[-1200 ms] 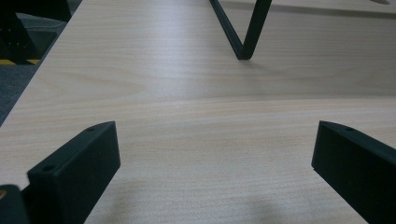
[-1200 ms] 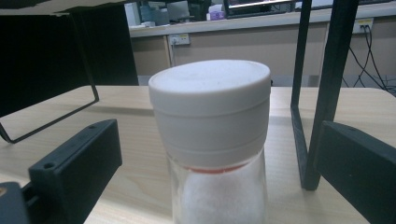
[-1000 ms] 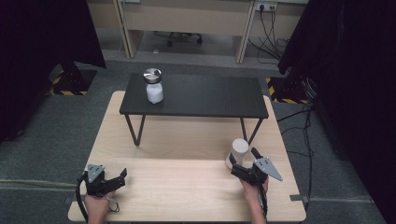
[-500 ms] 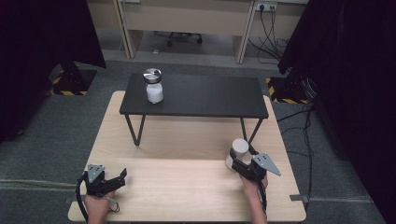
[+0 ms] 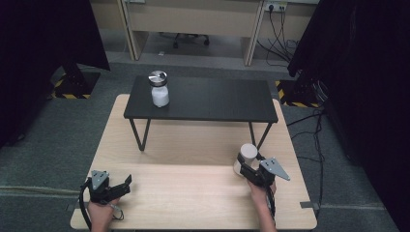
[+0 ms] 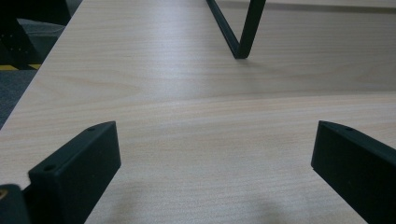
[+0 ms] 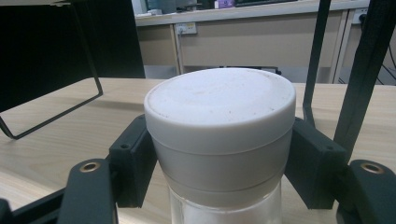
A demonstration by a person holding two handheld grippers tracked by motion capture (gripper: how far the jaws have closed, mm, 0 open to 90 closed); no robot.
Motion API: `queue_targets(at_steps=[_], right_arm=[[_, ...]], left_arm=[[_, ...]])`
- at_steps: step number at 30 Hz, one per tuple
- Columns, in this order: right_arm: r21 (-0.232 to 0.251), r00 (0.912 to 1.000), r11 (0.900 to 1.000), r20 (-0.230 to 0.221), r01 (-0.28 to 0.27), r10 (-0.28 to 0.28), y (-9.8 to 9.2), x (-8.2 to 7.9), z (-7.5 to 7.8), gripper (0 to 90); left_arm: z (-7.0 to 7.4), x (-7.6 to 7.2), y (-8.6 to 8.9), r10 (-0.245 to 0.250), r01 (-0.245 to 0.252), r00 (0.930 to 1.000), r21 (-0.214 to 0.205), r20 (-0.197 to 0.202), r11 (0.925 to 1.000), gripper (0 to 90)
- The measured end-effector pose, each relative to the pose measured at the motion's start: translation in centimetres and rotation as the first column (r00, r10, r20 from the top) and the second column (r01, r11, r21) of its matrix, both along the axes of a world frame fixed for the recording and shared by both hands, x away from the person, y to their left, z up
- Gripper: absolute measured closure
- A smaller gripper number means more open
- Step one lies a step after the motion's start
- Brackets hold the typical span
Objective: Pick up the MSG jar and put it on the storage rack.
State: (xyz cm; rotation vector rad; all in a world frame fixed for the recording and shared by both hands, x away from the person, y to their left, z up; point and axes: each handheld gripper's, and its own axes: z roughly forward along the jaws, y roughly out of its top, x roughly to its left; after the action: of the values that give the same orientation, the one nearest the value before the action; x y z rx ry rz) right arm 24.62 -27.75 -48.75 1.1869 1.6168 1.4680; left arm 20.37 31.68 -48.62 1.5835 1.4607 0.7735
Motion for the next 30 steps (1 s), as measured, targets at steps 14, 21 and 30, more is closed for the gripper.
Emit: queue_targets(at_steps=[14, 21, 30], right_arm=[[-0.016, 0.9990, 0.9997, -0.040, 0.020, -0.021, -0.2, -0.7, 1.3, 33.3], [-0.017, 0.9992, 0.9995, -0.030, 0.026, -0.026, -0.6, -1.1, 2.2, 33.3], [-0.023, 0.9994, 0.9995, -0.025, 0.024, -0.024, -0.7, -1.0, 5.2, 33.3]], left_arm=[[0.1, 0.1, 0.0, -0.007, 0.007, 1.0000, 0.005, -0.007, 1.0000, 0.5], [0.1, 0.1, 0.0, -0.008, 0.008, 0.9999, 0.004, -0.006, 1.0000, 0.5], [0.1, 0.1, 0.1, -0.010, 0.010, 0.9999, 0.003, -0.007, 0.9999, 0.5]])
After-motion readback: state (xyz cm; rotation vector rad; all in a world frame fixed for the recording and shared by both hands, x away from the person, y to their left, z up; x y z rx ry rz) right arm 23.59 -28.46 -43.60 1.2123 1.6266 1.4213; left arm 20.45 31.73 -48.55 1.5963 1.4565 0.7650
